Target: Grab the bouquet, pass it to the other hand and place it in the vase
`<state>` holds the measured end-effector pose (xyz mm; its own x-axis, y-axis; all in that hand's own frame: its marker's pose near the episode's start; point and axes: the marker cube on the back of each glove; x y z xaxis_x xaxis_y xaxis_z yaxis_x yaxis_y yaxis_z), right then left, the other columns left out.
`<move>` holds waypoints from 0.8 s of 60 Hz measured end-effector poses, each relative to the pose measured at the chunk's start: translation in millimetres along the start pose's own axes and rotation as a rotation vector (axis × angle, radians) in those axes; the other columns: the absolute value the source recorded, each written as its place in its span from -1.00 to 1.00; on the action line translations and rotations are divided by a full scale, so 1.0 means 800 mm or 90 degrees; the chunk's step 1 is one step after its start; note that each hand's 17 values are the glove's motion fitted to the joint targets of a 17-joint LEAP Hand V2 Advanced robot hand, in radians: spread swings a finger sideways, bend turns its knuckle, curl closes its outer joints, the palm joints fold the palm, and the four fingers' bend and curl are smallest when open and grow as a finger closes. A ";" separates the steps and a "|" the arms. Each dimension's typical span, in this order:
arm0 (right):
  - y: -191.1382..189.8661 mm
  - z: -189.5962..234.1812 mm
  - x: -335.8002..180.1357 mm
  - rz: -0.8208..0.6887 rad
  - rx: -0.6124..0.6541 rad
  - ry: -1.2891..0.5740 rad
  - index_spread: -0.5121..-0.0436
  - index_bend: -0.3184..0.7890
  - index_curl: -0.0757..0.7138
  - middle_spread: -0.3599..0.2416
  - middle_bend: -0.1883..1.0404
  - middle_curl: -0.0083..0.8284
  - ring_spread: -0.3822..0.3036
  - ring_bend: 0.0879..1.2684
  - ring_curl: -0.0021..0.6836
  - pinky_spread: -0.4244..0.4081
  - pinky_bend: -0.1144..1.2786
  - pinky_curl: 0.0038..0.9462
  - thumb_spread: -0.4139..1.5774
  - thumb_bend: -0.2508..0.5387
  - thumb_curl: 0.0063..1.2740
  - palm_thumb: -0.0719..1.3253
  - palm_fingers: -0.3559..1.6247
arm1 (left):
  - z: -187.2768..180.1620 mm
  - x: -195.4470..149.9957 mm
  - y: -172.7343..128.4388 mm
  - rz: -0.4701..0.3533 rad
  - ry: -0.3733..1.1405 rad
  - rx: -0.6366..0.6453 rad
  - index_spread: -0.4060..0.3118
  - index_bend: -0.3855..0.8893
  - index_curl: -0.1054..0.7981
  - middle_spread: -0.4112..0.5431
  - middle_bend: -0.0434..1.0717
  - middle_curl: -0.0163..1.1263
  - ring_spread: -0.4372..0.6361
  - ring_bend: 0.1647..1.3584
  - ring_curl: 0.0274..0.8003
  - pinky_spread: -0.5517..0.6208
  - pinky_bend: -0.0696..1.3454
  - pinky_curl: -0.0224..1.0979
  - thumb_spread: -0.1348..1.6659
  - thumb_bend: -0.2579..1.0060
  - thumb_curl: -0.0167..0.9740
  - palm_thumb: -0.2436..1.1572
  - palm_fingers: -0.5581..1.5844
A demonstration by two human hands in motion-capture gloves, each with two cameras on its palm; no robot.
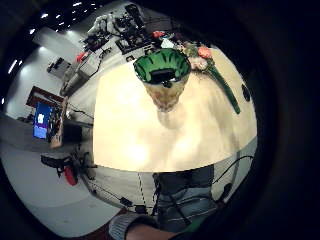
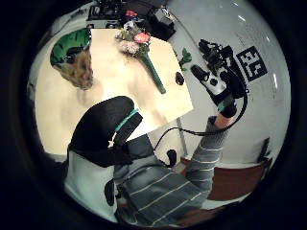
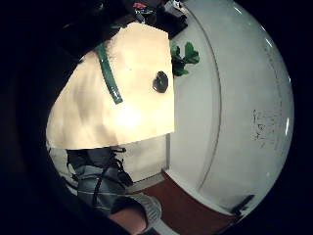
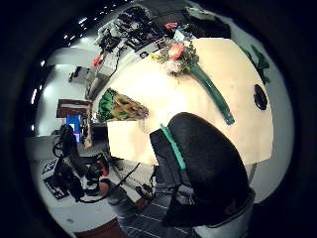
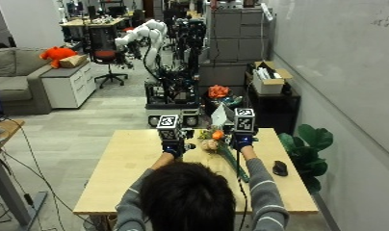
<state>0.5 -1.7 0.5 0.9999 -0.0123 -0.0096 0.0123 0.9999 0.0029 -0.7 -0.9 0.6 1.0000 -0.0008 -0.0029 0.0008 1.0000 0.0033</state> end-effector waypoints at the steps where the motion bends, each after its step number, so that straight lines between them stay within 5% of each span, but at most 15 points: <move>1: 0.000 0.000 0.000 -0.002 0.000 -0.001 0.28 -0.34 -0.81 -0.05 -0.43 -0.90 0.20 -0.55 -0.81 0.33 -0.08 -0.76 -0.14 0.08 -0.93 -0.51 -0.31 | 0.001 -0.001 -0.001 0.000 0.001 0.001 0.10 0.00 -0.60 0.01 -0.54 -0.88 0.07 -0.69 -0.92 0.28 -0.53 -0.86 -0.41 -0.37 -0.83 -0.29 -0.05; 7: -0.004 0.006 -0.002 -0.007 -0.021 -0.014 -0.22 -0.27 -0.69 -0.18 -0.39 -0.75 0.26 -0.43 -0.57 0.51 0.06 -0.54 0.24 0.11 -0.86 -0.45 -0.38 | 0.003 -0.006 0.000 -0.004 0.011 -0.014 0.08 -0.01 -0.42 0.10 -0.59 -0.73 0.25 -0.63 -0.72 0.49 -0.53 -0.72 -0.10 -0.41 -0.73 -0.24 -0.08; 13: 0.027 -0.001 0.000 0.031 -0.125 -0.017 -0.44 -0.24 -0.63 -0.23 -0.38 -0.64 0.29 -0.37 -0.47 0.59 0.11 -0.45 0.44 0.06 -0.81 -0.43 -0.42 | -0.001 -0.011 0.004 -0.017 0.006 -0.031 0.07 -0.03 -0.30 0.16 -0.61 -0.66 0.34 -0.62 -0.65 0.59 -0.54 -0.66 0.06 -0.47 -0.65 -0.21 -0.10; 15: 0.017 -0.002 0.002 0.021 -0.076 -0.014 -0.48 -0.24 -0.61 -0.24 -0.37 -0.60 0.30 -0.36 -0.45 0.60 0.12 -0.43 0.49 0.04 -0.79 -0.43 -0.43 | -0.003 -0.012 0.002 -0.019 0.003 -0.026 0.07 -0.04 -0.26 0.17 -0.61 -0.64 0.36 -0.62 -0.64 0.61 -0.55 -0.65 0.09 -0.50 -0.63 -0.21 -0.11; 18: 0.001 -0.003 0.006 0.011 -0.004 -0.012 -0.53 -0.23 -0.59 -0.25 -0.37 -0.56 0.30 -0.35 -0.42 0.62 0.13 -0.41 0.54 0.01 -0.77 -0.42 -0.44 | -0.009 -0.013 0.002 -0.022 -0.001 -0.017 0.07 -0.05 -0.21 0.18 -0.61 -0.62 0.38 -0.62 -0.62 0.63 -0.56 -0.62 0.13 -0.53 -0.59 -0.21 -0.11; 34: 0.007 -0.021 0.015 0.011 -0.005 -0.019 -0.60 -0.22 -0.48 -0.24 -0.37 -0.38 0.32 -0.30 -0.31 0.65 0.14 -0.35 0.65 -0.18 -0.70 -0.40 -0.46 | -0.016 -0.009 0.004 -0.014 -0.004 -0.017 0.05 -0.09 -0.03 0.20 -0.62 -0.53 0.42 -0.63 -0.54 0.68 -0.59 -0.53 0.20 -0.63 -0.46 -0.17 -0.12; 42: 0.030 -0.027 0.016 0.049 -0.125 -0.012 -0.61 -0.22 -0.44 -0.22 -0.37 -0.32 0.31 -0.30 -0.28 0.65 0.14 -0.33 0.66 -0.26 -0.67 -0.38 -0.47 | -0.009 -0.005 0.006 -0.005 0.019 -0.021 0.06 -0.10 0.02 0.20 -0.62 -0.50 0.43 -0.63 -0.51 0.68 -0.60 -0.50 0.21 -0.63 -0.43 -0.18 -0.12; 48: 0.019 -0.032 0.020 0.039 -0.031 0.000 -0.61 -0.22 -0.43 -0.21 -0.37 -0.29 0.30 -0.29 -0.26 0.65 0.15 -0.32 0.67 -0.32 -0.65 -0.37 -0.47 | 0.012 -0.003 0.009 0.006 0.021 -0.034 0.06 -0.11 0.05 0.19 -0.62 -0.49 0.43 -0.63 -0.49 0.68 -0.60 -0.48 0.22 -0.63 -0.41 -0.18 -0.13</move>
<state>16.8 13.5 -25.1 0.9988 0.0484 -0.0112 -0.0488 0.9978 -0.0457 -3.1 6.0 10.0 0.9993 0.0084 -0.0355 -0.0102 0.9987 -0.0497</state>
